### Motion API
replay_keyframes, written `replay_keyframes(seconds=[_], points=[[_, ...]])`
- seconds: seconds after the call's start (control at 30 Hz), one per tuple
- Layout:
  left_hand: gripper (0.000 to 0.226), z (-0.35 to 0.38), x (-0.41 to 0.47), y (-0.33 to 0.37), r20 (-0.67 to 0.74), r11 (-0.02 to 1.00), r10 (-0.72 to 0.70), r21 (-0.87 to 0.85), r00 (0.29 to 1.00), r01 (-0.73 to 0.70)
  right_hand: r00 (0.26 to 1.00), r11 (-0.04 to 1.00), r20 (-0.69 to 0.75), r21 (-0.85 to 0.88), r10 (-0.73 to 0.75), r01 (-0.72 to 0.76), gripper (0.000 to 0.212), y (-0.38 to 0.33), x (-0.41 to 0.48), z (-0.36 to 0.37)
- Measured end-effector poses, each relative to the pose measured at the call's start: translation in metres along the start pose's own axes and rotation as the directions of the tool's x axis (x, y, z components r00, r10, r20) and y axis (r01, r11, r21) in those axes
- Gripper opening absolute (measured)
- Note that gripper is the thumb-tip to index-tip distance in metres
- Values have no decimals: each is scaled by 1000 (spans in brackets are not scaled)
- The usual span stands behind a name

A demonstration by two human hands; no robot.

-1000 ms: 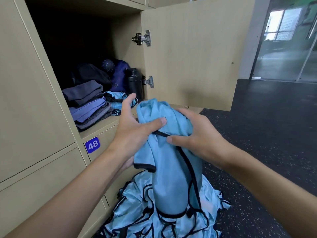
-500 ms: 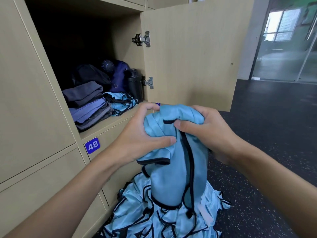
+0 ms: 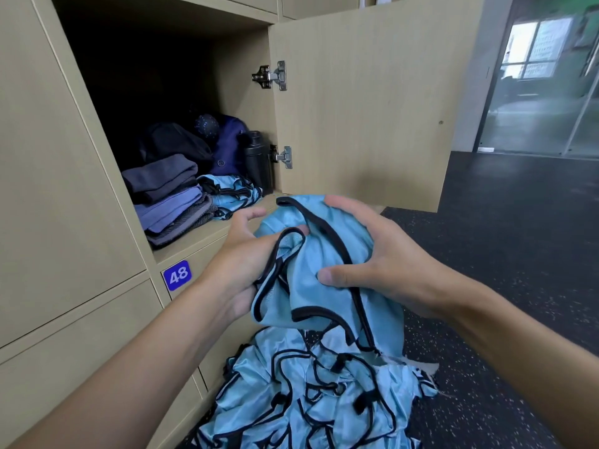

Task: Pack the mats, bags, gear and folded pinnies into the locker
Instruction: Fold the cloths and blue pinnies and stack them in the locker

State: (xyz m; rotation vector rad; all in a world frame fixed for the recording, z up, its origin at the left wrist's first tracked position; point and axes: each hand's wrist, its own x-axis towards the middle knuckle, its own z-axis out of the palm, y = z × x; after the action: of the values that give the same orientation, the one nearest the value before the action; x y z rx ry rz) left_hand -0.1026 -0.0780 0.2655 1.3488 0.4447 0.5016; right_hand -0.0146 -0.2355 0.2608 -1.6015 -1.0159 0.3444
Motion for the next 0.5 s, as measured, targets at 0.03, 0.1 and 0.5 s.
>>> replay_keyframes(seconds=[0.03, 0.1, 0.5], points=[[69, 0, 0, 0, 26, 1000, 22, 15, 999, -23, 1000, 1000, -15, 25, 10, -10, 84, -1, 1, 0], [75, -4, 0, -1, 112, 982, 128, 123, 985, -142, 999, 995, -42, 95, 34, -29, 79, 0, 4, -2], [55, -7, -2, -8, 417, 707, 300, 507, 858, -493, 982, 900, 66, 393, 178, -190, 60, 1, 13, -10]])
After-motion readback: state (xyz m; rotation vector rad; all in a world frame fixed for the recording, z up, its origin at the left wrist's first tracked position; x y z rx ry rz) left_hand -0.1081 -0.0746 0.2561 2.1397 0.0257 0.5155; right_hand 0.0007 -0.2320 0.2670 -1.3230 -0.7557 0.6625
